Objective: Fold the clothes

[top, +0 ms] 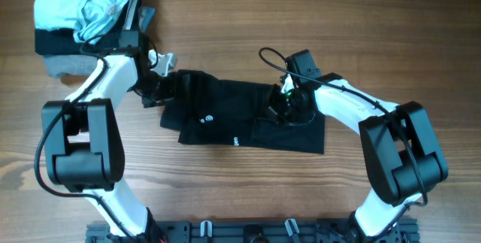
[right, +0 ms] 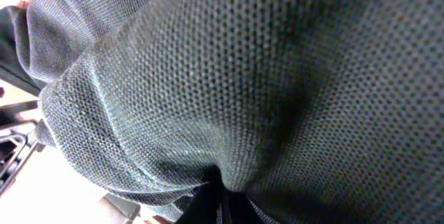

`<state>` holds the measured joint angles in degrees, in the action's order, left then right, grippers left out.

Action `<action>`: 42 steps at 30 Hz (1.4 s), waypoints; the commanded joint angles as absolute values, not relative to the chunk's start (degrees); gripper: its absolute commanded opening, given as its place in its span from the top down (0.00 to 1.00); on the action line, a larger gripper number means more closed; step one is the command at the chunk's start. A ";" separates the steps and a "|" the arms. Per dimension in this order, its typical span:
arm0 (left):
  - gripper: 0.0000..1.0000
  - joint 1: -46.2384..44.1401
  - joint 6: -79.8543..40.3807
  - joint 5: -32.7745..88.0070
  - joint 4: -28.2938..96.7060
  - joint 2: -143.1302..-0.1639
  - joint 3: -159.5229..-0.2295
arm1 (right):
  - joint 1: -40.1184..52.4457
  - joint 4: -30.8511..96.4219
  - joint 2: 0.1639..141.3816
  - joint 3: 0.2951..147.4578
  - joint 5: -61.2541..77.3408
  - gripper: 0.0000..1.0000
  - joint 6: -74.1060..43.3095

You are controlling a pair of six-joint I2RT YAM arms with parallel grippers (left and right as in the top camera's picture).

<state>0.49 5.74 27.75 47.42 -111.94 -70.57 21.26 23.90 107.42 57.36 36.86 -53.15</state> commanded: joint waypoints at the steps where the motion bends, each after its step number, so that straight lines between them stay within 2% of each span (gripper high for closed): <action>1: 0.00 -1.67 16.78 40.49 48.64 -118.67 -68.47 | 21.34 23.38 108.86 56.73 36.99 0.96 -53.93; 3: 0.00 -2.24 16.78 40.47 48.95 -118.67 -68.47 | 21.34 23.38 108.86 56.73 37.01 0.96 -53.47; 4: 0.05 -2.52 16.82 40.45 49.34 -118.67 -68.47 | 21.34 23.35 108.86 56.73 37.28 0.96 -52.77; 5: 0.14 -2.52 17.65 40.47 50.24 -118.67 -68.47 | 21.34 23.33 108.86 56.73 37.41 0.96 -52.64; 9: 0.30 -2.68 19.62 40.42 53.32 -118.67 -68.47 | 21.34 23.31 108.86 56.73 37.41 0.96 -52.64; 11: 0.46 -3.09 21.04 39.88 55.02 -118.67 -68.47 | 21.32 23.31 108.86 56.73 37.43 0.96 -52.62; 12: 0.65 -3.29 20.99 39.38 55.68 -118.67 -68.47 | 21.30 23.42 108.75 56.77 37.65 0.96 -52.42; 15: 0.92 -3.01 20.40 39.40 59.13 -118.50 -68.84 | 20.80 23.70 106.30 56.77 37.26 0.96 -49.39; 16: 0.96 -2.55 18.68 39.35 61.30 -118.17 -70.00 | 20.01 24.47 103.88 56.77 36.03 0.96 -48.10; 21: 0.96 -1.89 11.38 39.38 72.01 -115.48 -81.19 | 14.59 31.92 91.29 56.77 30.17 0.96 -41.50; 24: 0.96 -4.80 7.53 39.38 74.81 -112.05 -88.99 | 8.23 39.18 85.62 56.77 26.28 0.96 -38.37; 31: 0.96 -19.88 -3.60 38.65 64.31 -109.82 -90.08 | -4.93 44.25 85.17 56.75 25.65 0.96 -34.30; 34: 0.96 -27.35 -9.23 32.27 57.39 -109.89 -90.08 | -7.99 44.31 85.17 56.75 25.69 0.96 -33.89; 37: 0.80 -35.20 -11.46 24.12 53.04 -110.50 -90.08 | -8.88 44.49 85.19 56.75 25.63 0.96 -32.60; 39: 0.66 -39.92 -13.02 19.31 50.81 -111.79 -90.08 | -8.86 44.47 85.19 56.75 25.67 0.96 -32.03; 42: 0.50 -44.14 -14.00 17.65 45.82 -114.52 -90.06 | -8.88 44.47 85.17 56.75 25.67 0.96 -31.64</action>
